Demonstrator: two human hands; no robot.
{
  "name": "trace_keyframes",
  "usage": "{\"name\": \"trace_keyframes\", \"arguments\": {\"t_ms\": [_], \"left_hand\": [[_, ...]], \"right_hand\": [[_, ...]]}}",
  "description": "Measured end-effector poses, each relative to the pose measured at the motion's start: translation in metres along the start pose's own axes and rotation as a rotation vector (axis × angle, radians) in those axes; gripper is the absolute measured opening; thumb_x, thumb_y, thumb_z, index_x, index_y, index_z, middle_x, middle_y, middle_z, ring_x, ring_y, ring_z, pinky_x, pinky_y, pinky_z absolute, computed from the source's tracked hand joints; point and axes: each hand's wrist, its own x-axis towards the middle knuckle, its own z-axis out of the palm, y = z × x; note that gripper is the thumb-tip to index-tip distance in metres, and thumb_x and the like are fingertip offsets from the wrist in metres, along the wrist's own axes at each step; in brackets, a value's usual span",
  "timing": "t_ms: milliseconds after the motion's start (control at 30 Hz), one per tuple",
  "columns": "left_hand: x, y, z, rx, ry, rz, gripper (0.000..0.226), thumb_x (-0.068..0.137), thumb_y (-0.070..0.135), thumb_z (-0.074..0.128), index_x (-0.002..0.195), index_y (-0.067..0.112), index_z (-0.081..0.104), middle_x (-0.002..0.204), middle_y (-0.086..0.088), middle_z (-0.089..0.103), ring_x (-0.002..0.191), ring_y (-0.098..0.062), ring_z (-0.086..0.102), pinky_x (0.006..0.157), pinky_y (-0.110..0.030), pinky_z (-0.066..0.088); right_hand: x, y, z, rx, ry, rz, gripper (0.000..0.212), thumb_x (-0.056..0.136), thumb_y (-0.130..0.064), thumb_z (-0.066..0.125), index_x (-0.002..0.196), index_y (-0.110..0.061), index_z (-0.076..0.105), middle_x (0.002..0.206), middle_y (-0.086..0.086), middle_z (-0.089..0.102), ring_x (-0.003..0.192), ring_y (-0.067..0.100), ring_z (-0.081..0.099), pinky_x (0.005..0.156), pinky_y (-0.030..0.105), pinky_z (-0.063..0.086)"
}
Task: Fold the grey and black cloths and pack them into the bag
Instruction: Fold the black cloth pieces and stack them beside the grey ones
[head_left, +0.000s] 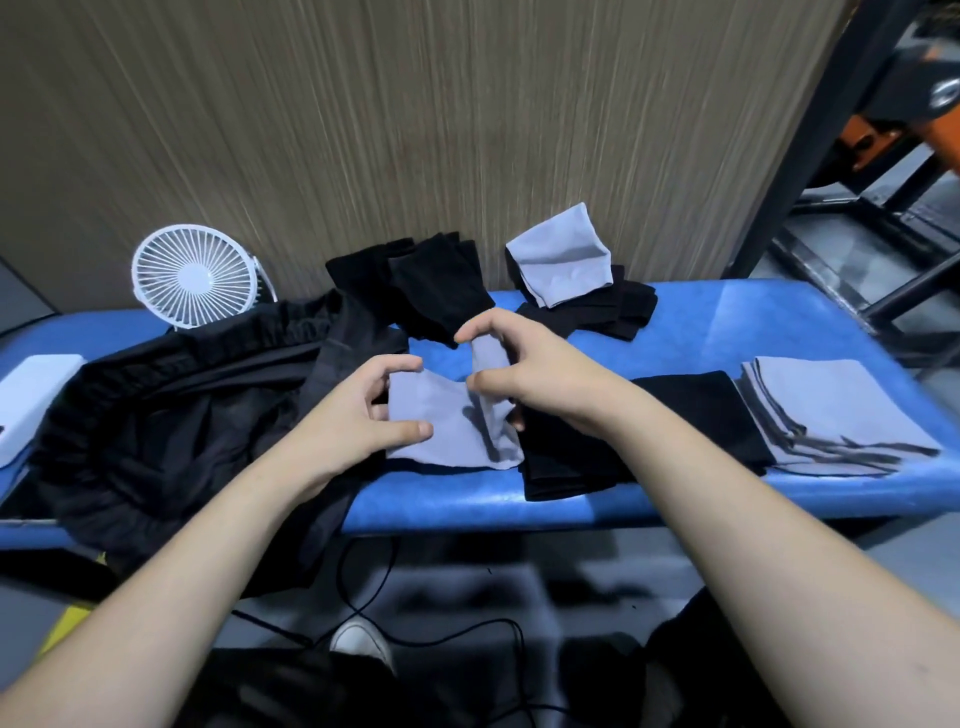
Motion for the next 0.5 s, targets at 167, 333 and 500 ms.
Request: {"name": "trace_keyframes", "arguments": {"t_ms": [167, 333, 500], "left_hand": [[-0.002, 0.001, -0.004, -0.043, -0.027, -0.003, 0.081, 0.071, 0.005, 0.083, 0.141, 0.025, 0.046, 0.127, -0.007, 0.068, 0.109, -0.025, 0.071, 0.097, -0.044, 0.054], [-0.006, 0.002, -0.008, -0.099, -0.109, -0.009, 0.086, 0.073, 0.004, 0.076, 0.147, 0.030, 0.040, 0.132, -0.006, 0.066, 0.115, -0.028, 0.068, 0.102, -0.042, 0.051], [-0.006, 0.003, -0.012, -0.172, -0.063, -0.113, 0.053, 0.091, 0.022, 0.064, 0.141, 0.035, 0.049, 0.110, -0.001, 0.072, 0.098, -0.015, 0.068, 0.089, -0.034, 0.049]], "right_hand": [[0.008, -0.002, 0.023, -0.031, -0.085, -0.003, 0.039, 0.086, -0.006, 0.068, 0.119, -0.022, 0.055, 0.109, 0.010, 0.059, 0.063, 0.027, 0.065, 0.060, 0.040, 0.057], [0.011, -0.002, 0.037, 0.014, -0.204, 0.015, 0.051, 0.092, -0.013, 0.067, 0.136, -0.027, 0.046, 0.086, 0.015, 0.057, 0.061, 0.021, 0.059, 0.058, 0.038, 0.055], [0.012, 0.001, 0.039, 0.030, -0.236, 0.026, 0.055, 0.095, -0.012, 0.065, 0.143, -0.019, 0.038, 0.093, 0.011, 0.060, 0.071, 0.024, 0.065, 0.066, 0.042, 0.055]]}}
